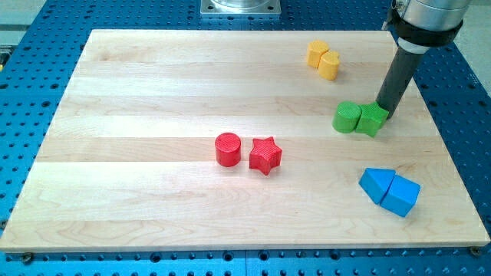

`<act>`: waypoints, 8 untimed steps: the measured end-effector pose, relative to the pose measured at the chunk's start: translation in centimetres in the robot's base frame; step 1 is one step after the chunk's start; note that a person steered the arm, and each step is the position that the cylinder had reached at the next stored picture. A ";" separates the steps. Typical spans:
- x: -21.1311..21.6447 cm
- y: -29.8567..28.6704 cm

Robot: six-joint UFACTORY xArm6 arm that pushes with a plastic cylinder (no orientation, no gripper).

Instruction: Move the blue blocks below the green star

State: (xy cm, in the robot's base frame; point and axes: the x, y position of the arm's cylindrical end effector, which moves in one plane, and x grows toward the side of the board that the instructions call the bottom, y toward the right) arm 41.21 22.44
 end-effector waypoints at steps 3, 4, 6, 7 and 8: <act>-0.2 -0.3; 5.5 1.3; 15.3 4.2; 19.5 2.5; 17.8 -1.2</act>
State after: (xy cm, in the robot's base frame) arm 58.98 21.20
